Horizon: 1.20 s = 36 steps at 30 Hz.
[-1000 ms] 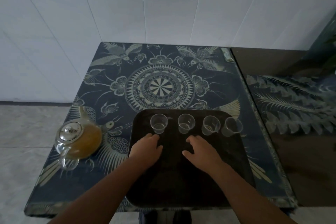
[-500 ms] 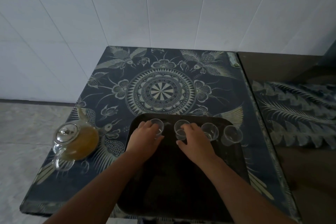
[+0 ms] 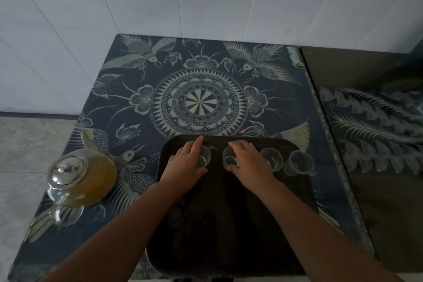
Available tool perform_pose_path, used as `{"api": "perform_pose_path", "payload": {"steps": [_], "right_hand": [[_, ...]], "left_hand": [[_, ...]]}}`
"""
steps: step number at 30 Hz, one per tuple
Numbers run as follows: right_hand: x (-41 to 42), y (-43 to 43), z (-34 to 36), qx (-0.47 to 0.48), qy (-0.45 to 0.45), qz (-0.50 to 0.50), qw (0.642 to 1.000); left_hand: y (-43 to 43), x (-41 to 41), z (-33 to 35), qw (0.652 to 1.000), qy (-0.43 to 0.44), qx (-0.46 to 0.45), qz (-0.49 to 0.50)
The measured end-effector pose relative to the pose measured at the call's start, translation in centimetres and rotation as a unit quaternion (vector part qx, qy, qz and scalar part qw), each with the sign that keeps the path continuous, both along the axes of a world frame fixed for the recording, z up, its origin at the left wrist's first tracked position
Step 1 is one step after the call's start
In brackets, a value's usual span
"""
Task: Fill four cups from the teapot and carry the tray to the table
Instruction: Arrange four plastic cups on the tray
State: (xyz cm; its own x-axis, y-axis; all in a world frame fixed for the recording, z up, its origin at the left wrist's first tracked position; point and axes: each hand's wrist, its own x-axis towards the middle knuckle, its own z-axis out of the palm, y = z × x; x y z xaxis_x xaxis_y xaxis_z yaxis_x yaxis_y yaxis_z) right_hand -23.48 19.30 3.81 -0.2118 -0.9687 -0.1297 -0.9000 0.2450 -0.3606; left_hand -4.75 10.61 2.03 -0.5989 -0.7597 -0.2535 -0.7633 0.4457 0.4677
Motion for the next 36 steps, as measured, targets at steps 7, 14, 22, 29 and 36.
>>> {"api": "perform_pose_path", "payload": {"steps": [7, 14, 22, 29, 36], "right_hand": [[0.8, 0.9, 0.0, -0.002, 0.010, -0.002, 1.000], [2.6, 3.1, -0.4, -0.002, -0.038, -0.009, 0.999], [7.1, 6.1, -0.8, -0.012, -0.086, 0.027, 0.996], [10.1, 7.2, -1.2, -0.027, -0.090, 0.042, 0.995], [12.2, 8.2, -1.5, -0.032, -0.096, 0.026, 0.995]], "left_hand": [[0.0, 0.5, -0.3, 0.997, 0.071, 0.039, -0.005], [-0.5, 0.9, 0.6, 0.996, 0.062, 0.066, -0.014], [-0.1, 1.8, 0.0, 0.995, 0.067, 0.062, -0.046], [0.0, 2.6, -0.3, 0.993, 0.084, 0.064, -0.057], [0.1, 2.6, -0.2, 0.993, 0.084, 0.069, -0.053]]}}
